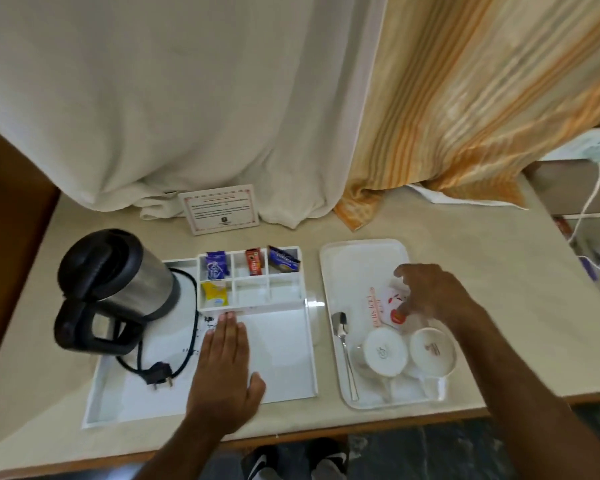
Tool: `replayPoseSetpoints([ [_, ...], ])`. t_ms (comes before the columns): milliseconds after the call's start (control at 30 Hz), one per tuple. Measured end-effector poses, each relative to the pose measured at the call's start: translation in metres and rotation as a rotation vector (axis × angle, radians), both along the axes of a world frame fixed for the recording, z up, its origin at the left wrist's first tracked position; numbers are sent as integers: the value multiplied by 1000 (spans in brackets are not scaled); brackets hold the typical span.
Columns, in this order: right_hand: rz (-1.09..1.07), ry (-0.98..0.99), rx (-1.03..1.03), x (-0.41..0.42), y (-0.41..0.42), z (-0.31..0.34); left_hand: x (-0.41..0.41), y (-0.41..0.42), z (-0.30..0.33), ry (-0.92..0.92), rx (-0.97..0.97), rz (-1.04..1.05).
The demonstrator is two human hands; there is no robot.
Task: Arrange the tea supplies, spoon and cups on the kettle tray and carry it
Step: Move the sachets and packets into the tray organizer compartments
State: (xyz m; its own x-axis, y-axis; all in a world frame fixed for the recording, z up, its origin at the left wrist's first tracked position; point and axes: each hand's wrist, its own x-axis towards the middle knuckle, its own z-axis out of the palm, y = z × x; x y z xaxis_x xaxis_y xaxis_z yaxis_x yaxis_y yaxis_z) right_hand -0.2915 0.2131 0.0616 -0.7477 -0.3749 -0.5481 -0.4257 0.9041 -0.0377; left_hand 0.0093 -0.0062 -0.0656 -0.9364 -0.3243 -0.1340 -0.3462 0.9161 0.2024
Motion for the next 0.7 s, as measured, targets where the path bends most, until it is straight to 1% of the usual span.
replayPoseSetpoints([
  [100, 16, -3, -26, 3, 8, -16, 0, 0, -1, -8, -18, 5],
  [167, -22, -37, -87, 3, 8, -20, 1, 0, -2, -9, -18, 10],
  [267, -15, -68, -103, 2, 1, -14, 1, 0, 0, 0, -3, 13],
  [333, 4, -34, -127, 5, -7, -3, 1, 0, 1, 0, 7, 12],
  [400, 60, 70, -218, 14, -19, 14, 0, 1, 3, -6, 13, 19],
  [467, 136, 147, -412, 29, -40, 30, 0, 1, 6, -15, 21, 27],
  [533, 179, 128, -647, 50, -71, 42, -1, 2, 7, -14, 29, 18],
  [567, 202, 127, -729, 62, -91, 42, -1, 1, 8, -16, 28, 18],
  [633, 266, 182, -768, 83, -130, 35, -2, 1, 8, -16, 27, 14],
  [700, 350, 227, -685, 99, -163, 17, -2, 1, 8, -15, 27, 11],
])
